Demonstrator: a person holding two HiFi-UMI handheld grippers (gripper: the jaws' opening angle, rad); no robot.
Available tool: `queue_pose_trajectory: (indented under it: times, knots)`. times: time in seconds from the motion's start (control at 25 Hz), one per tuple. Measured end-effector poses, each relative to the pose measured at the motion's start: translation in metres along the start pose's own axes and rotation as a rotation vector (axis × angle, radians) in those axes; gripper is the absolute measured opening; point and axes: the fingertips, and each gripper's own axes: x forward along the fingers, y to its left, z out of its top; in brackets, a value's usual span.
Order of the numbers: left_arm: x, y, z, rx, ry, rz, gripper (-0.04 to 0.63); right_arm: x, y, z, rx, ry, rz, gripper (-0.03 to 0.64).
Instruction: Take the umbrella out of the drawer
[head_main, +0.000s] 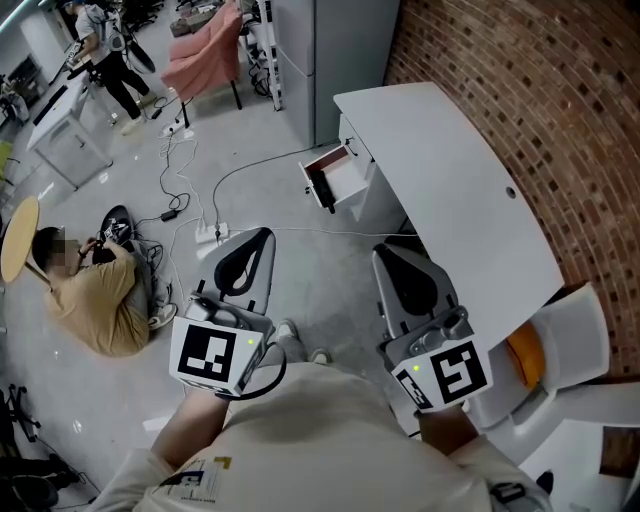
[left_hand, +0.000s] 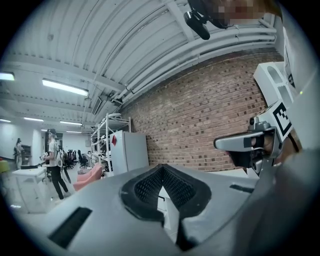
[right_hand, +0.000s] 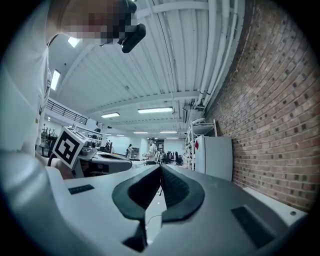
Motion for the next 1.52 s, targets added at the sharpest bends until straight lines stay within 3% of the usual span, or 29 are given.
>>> queue_pose_trajectory:
  times: [0.56,1.52]
  knots:
    - [0.054,0.027,-0.016,-0.006,-0.038,-0.030,0.008,0.056,-0.033,-0.026,0.000,0.022,-0.030,0.006]
    - [0.231,0.179,-0.045,-0.027,0.050,-0.106,0.008,0.275,-0.127,-0.065,0.037,0.126,-0.059,0.008]
